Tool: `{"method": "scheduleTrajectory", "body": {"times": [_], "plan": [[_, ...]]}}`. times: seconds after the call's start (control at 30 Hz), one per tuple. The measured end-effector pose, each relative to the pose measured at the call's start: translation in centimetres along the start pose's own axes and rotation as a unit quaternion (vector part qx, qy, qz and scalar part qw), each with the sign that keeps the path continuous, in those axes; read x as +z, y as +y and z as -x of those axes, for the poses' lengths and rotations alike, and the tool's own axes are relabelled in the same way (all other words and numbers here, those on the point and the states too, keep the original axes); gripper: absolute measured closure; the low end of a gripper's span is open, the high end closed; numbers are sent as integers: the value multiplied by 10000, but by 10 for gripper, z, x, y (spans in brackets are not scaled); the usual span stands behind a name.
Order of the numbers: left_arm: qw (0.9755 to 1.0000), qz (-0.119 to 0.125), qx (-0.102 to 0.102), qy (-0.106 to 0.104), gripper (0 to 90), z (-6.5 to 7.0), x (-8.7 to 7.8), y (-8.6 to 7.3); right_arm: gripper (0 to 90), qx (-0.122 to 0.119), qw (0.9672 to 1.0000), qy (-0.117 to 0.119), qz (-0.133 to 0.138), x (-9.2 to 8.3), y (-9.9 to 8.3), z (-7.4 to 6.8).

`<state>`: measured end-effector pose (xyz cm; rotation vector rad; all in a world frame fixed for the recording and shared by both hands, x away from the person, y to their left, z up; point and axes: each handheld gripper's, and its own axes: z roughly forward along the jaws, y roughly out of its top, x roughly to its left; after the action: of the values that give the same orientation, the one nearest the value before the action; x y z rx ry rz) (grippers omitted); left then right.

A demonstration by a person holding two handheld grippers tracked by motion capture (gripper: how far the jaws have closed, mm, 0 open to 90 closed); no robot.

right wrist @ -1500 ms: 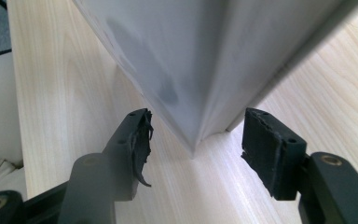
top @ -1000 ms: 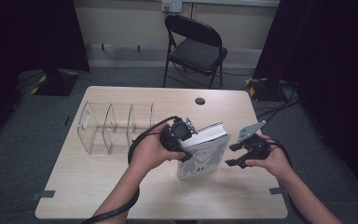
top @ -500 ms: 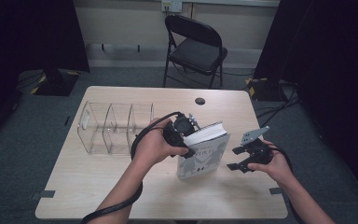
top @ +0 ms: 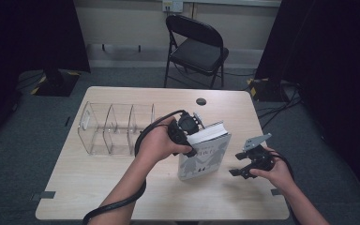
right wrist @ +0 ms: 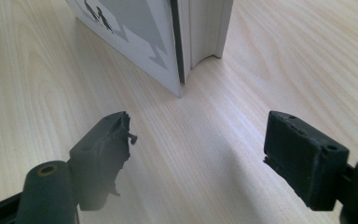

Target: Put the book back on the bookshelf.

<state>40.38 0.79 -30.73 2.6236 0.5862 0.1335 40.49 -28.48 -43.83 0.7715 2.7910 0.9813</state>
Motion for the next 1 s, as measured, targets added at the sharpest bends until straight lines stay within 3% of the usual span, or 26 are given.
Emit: {"method": "scheduleTrajectory", "body": {"times": [0.17, 0.27, 1.0], "plan": [[10000, -29, -59, -55, 416, 1, 2, 6, 203, 70, 10000, -64, -23, 6, -7, -1], [9999, -139, 30, -55, 410, 0, 3, 11, 195, 71, 9999, -100, -52, 10, -10, -2], [9991, -413, 107, -34, 394, 1, 19, 34, 172, 128, 9995, -286, 8, 21, -29, -5]]}}
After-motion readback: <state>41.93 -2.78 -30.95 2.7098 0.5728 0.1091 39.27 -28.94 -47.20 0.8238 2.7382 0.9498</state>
